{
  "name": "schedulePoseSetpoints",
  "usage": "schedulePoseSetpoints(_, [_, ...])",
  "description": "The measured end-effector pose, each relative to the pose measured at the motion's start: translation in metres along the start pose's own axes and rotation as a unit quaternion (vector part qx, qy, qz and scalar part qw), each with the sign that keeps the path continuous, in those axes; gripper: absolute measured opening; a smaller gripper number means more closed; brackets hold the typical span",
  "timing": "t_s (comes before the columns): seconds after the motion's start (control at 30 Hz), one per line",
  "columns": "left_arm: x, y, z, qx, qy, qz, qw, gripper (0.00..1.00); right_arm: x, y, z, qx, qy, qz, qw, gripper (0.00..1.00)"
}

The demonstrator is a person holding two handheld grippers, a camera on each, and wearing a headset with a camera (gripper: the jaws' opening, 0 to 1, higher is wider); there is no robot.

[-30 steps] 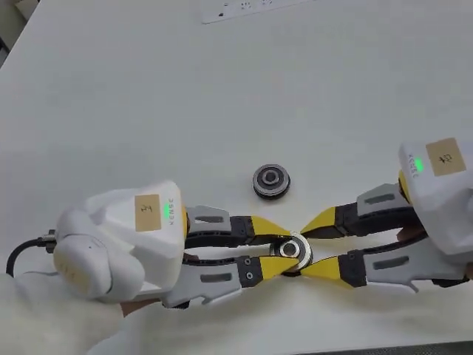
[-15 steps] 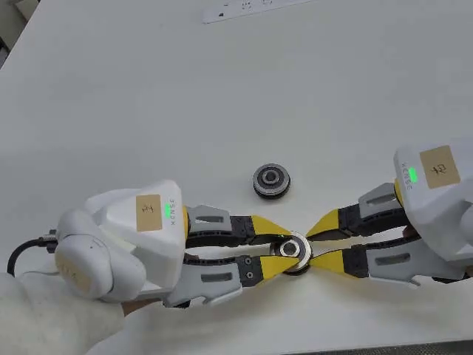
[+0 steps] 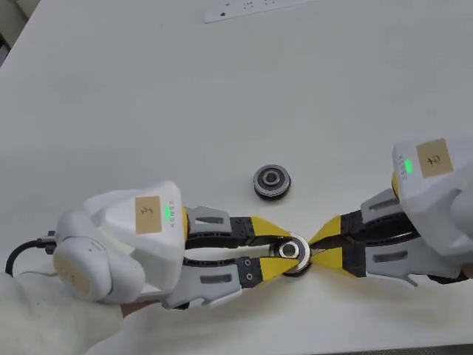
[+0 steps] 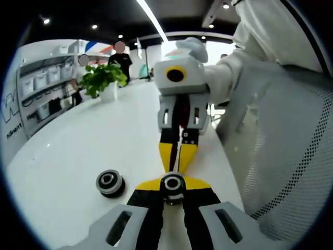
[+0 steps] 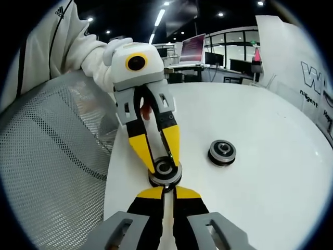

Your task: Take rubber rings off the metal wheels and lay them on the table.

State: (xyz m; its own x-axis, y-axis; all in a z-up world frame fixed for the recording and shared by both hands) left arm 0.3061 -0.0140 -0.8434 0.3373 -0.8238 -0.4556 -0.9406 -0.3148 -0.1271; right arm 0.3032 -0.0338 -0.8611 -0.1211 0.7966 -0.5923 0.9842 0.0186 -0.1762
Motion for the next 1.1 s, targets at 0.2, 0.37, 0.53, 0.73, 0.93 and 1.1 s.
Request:
schedulePoseSetpoints(0.2, [0.0, 0.0, 0.0, 0.0, -0.001, -0.001, 1.0, 0.13, 0.0, 0.003, -0.001, -0.016, -0.01, 0.019, 0.9996, 0.0])
schedulePoseSetpoints(0.37, [0.0, -0.001, 0.0, 0.002, -0.001, -0.004, 1.0, 0.13, 0.001, 0.005, -0.001, -0.035, -0.018, 0.038, 0.9985, 0.0])
schedulePoseSetpoints(0.53, [0.0, -0.002, 0.0, 0.003, -0.002, -0.007, 1.0, 0.13, 0.001, 0.008, -0.001, -0.041, -0.017, 0.056, 0.9974, 0.0])
schedulePoseSetpoints(0.73, [0.0, -0.004, 0.0, 0.003, -0.002, -0.012, 0.9999, 0.13, 0.001, 0.011, -0.002, -0.053, -0.024, 0.08, 0.9951, 0.0])
schedulePoseSetpoints(0.93, [0.0, -0.004, 0.0, 0.003, -0.002, -0.013, 0.9999, 0.13, 0.0, 0.014, -0.002, -0.029, -0.008, 0.077, 0.9966, 0.0])
schedulePoseSetpoints(1.1, [0.0, -0.004, 0.0, 0.003, -0.001, -0.013, 0.9999, 0.13, 0.0, 0.016, -0.002, -0.009, 0.001, 0.056, 0.9984, 0.0])
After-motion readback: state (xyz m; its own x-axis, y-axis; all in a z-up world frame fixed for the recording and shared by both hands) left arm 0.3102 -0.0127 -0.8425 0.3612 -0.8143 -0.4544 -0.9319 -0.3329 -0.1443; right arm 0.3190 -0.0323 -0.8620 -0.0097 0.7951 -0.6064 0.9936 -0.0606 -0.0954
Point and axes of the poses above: the centre of the closed fingertips' face, and the gripper's own axes: x roughly forward along the fingers, y roughly to its right, z roughly out of its underside, the point moved 1 cm from there along -x, roughly backward along the fingers, and after that the axes turned 10 degrees about -z, right-handed, at the moved point
